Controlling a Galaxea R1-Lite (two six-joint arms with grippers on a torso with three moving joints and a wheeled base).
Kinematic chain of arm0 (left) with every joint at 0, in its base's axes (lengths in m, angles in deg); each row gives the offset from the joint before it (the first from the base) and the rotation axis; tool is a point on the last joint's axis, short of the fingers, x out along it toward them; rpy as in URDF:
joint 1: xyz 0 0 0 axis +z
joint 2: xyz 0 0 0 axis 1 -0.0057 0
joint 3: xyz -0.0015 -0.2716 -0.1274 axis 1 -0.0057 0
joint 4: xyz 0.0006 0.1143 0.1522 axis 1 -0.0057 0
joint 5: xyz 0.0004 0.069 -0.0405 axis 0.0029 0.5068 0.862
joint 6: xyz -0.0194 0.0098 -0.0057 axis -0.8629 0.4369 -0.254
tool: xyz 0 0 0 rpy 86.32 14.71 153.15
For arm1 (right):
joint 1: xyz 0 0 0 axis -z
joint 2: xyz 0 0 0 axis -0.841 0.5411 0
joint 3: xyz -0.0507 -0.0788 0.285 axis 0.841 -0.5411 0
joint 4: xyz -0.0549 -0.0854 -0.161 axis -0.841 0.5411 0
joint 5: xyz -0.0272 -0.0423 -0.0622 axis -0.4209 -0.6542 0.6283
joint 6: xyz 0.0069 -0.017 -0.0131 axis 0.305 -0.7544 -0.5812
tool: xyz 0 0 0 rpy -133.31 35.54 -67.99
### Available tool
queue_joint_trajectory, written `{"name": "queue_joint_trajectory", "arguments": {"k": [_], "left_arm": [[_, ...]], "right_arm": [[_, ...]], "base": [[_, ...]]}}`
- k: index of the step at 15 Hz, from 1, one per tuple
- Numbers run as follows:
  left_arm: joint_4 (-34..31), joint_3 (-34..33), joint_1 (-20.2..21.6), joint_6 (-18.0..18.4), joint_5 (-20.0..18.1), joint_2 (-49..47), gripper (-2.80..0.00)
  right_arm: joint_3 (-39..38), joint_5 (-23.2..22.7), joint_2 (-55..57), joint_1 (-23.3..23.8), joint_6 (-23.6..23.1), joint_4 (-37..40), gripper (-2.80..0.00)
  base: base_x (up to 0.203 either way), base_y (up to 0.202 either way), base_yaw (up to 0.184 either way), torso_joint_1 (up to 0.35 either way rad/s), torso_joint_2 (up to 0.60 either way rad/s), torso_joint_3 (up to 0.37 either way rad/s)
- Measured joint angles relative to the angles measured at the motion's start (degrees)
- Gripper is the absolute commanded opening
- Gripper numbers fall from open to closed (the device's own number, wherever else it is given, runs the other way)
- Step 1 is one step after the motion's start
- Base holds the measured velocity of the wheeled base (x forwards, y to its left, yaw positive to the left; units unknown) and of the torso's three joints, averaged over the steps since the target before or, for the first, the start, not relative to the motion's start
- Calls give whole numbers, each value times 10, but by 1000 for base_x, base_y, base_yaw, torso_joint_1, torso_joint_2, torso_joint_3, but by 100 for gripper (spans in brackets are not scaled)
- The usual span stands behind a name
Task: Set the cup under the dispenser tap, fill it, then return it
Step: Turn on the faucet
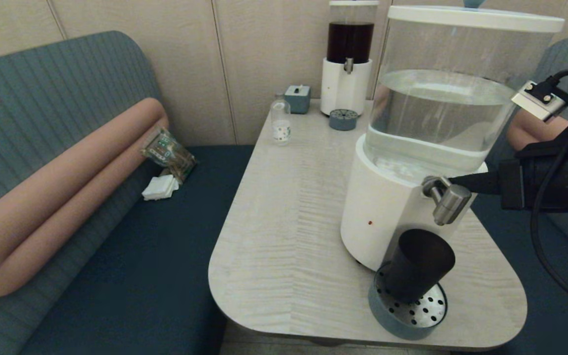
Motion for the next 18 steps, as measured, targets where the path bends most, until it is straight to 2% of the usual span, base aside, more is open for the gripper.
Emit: {"name": "queue_joint_trajectory", "arguments": {"k": [6,18], "left_arm": [[0,0,0,0,0,0,-280],[0,0,0,0,0,0,-280]], "right_arm": [[-4,-19,-2,-1,-3,-2,-280],[-16,-24,-4,4,-4,-33,-280]], "base": [[0,0,0,0,0,0],[0,0,0,0,0,0]]}}
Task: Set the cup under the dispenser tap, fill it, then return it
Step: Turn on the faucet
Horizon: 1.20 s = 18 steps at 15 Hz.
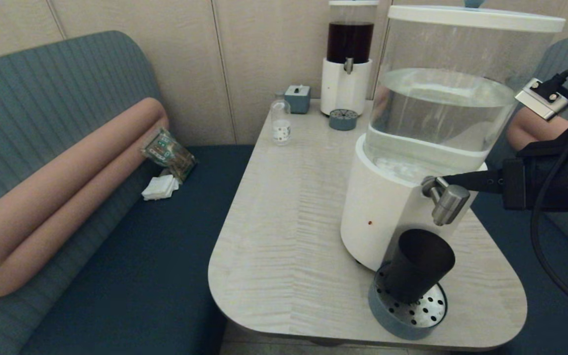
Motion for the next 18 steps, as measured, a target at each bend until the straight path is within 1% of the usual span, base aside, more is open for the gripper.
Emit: {"name": "queue_joint_trajectory", "arguments": {"k": [4,9,17,18], "left_arm": [[0,0,0,0,0,0,-280],[0,0,0,0,0,0,-280],[0,0,0,0,0,0,-280],[0,0,0,0,0,0,-280]], "right_arm": [[-3,-28,0,0,0,0,-280],[-3,-50,3,0,0,-3,-280],[1,-57,6,2,-2,-5,-280],[4,-61,7,2,-3,-21,-280]], "base": [[0,0,0,0,0,0],[0,0,0,0,0,0],[0,0,0,0,0,0],[0,0,0,0,0,0]]}}
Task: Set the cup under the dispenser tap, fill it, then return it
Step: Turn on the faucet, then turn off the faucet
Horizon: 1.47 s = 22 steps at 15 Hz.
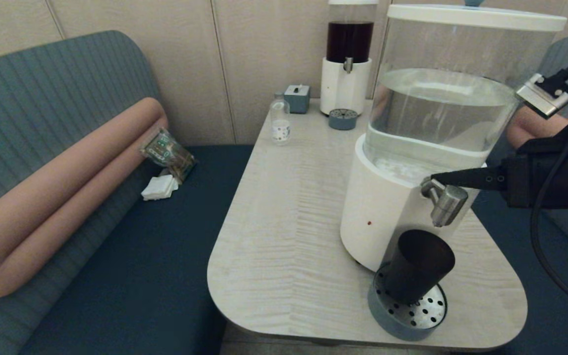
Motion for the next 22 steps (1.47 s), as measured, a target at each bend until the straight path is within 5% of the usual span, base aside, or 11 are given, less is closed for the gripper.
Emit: {"name": "queue_joint_trajectory", "arguments": {"k": [14,22], "left_arm": [[0,0,0,0,0,0,-280],[0,0,0,0,0,0,-280]], "right_arm": [[-12,8,-48,13,-15,-30,-280],[-128,49,-232,141,-16,-24,-280]], "base": [[0,0,0,0,0,0],[0,0,0,0,0,0]]}}
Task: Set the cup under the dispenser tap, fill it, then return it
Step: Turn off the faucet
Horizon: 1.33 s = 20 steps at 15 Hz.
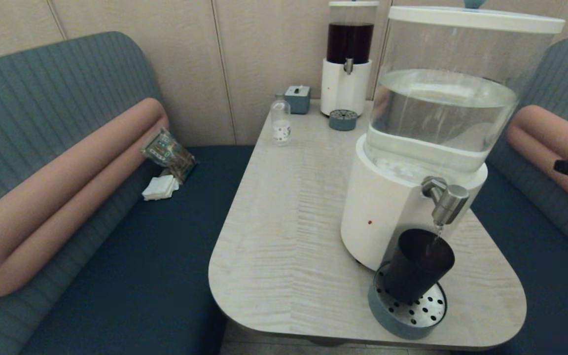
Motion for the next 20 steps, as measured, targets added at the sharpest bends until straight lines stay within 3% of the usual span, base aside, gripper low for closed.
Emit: {"name": "queue_joint_trajectory", "arguments": {"k": [5,12,20], "left_arm": [[0,0,0,0,0,0,-280],[0,0,0,0,0,0,-280],[0,0,0,0,0,0,-280]], "right_arm": [[-73,48,-124,22,1,1,-280],[-164,159,-288,19,-7,-2,-280],[-268,236,-434,-22,-100,-7,-280]], "base": [[0,0,0,0,0,0],[0,0,0,0,0,0],[0,0,0,0,0,0]]}}
